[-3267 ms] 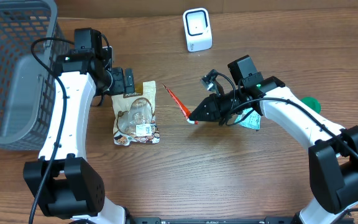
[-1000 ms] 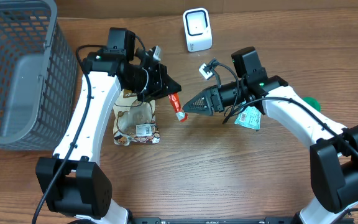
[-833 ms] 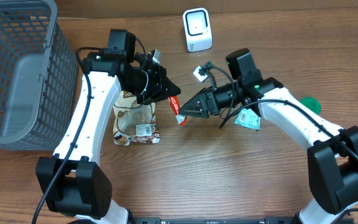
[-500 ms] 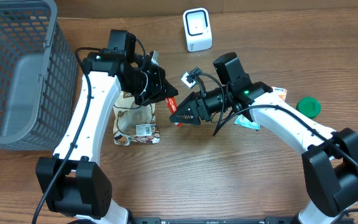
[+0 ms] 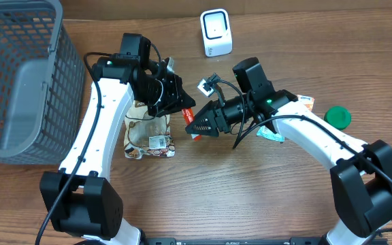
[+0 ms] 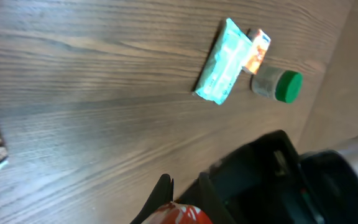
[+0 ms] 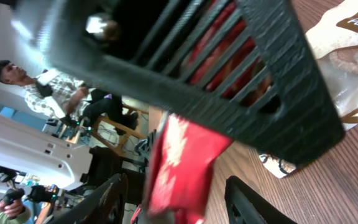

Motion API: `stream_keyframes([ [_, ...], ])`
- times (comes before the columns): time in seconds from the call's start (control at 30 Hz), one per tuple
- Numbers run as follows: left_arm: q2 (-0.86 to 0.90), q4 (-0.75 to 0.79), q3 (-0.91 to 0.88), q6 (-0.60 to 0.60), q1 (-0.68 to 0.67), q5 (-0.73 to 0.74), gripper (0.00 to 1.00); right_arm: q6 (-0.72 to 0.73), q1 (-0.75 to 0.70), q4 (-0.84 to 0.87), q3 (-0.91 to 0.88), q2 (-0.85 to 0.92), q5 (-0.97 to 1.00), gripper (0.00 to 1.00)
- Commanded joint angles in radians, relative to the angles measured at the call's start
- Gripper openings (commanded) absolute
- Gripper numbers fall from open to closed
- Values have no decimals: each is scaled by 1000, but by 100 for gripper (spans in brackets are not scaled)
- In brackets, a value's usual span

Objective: Scan the item barcode

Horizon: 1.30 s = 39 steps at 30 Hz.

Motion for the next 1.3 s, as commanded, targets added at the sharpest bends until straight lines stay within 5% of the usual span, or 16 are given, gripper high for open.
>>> stream_keyframes([
  [0.0, 3, -6, 3, -12, -5, 52, 4, -8, 8, 0, 1, -4, 26, 49],
  [0.2, 3, -7, 3, -8, -5, 42, 4, -8, 8, -20, 1, -4, 44, 4],
  [0.33, 3, 0, 3, -9, -4, 10, 8, -8, 8, -27, 1, -4, 60, 4],
  [0.37, 3, 6, 3, -9, -6, -10, 21, -8, 8, -27, 1, -4, 60, 4],
  [0.43, 3, 22, 3, -9, -9, -53, 76, -9, 8, -27, 1, -4, 60, 4],
  [0.53, 3, 57, 3, -9, -8, -114, 100, -13, 8, -27, 1, -4, 60, 4],
  [0.93, 3, 207, 3, -5, 64, -129, 98, -108, -7, -126, 1, -4, 45, 4],
  [1.13, 3, 170, 3, 131, 85, 54, 88, -108, -27, -101, 1, -4, -92, 4],
  [1.27, 3, 165, 3, 156, 85, 143, 58, -90, -34, -99, 1, -4, -93, 4],
])
